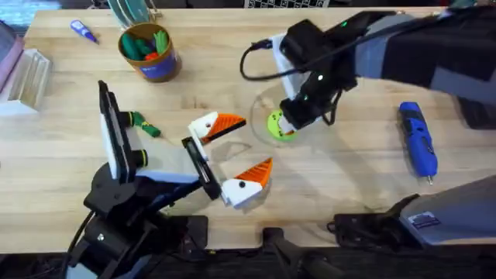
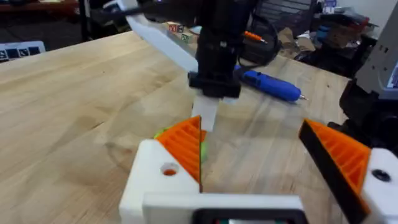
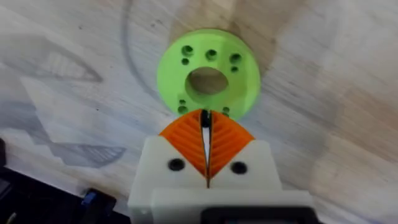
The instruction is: Pick up the gripper from the table and insert it into the empty holder that is missing its gripper. Then pick up a screw, insert it into the mounting hole, and use the screwdriver to tighten it. Finally, clean up the table by picking up the vegetable and placing it into the bucket.
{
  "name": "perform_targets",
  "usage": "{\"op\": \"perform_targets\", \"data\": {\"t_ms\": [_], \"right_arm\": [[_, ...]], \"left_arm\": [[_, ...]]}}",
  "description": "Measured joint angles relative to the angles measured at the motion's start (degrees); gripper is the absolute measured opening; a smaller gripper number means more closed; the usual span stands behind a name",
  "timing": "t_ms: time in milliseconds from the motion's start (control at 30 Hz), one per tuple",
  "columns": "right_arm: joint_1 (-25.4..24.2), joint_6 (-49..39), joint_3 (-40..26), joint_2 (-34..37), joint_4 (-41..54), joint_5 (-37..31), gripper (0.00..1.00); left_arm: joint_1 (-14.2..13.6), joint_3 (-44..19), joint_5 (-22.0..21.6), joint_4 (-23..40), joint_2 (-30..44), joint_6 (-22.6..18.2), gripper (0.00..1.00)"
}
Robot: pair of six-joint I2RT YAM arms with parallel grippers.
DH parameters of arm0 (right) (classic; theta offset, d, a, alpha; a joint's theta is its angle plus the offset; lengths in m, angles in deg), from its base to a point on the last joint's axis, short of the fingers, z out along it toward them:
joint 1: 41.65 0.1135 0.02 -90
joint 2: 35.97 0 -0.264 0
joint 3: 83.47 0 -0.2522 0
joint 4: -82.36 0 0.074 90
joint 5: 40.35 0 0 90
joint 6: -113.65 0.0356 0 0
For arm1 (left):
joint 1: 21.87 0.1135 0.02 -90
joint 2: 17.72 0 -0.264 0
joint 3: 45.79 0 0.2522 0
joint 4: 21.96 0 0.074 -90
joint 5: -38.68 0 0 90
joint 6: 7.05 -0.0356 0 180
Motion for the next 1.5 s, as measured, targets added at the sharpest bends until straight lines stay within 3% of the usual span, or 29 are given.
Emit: {"op": "perform_targets", "data": {"t_ms": [200, 400, 533, 700, 1033, 1500], "right_arm": [[-1.8, -1.5, -7.4, -2.3, 6.3, -0.8, 0.007], [-1.4, -5.7, -19.4, -3.6, 16.2, -0.6, 0.007], [0.6, -8.0, -27.1, -3.6, 20.9, 0.3, 0.007], [4.9, -10.1, -33.7, -3.6, 19.9, 3.7, 0.007], [17.1, -11.7, -34.2, -3.4, 14.9, 7.1, 0.007], [20.6, -11.7, -34.3, -0.8, 13.8, 7.3, 0.007]], "left_arm": [[0.0, 0.0, 0.0, 0.0, 0.0, 0.0, 0.986], [0.0, 0.0, 0.0, 0.0, 0.0, 0.0, 0.986], [0.0, 0.0, 0.0, 0.0, 0.0, 0.0, 0.986], [0.0, 0.0, 0.0, 0.0, 0.0, 0.0, 0.986], [0.0, 0.0, 0.0, 0.0, 0.0, 0.0, 0.986], [0.0, 0.0, -0.3, 0.1, 0.0, -2.8, 0.986]]}}
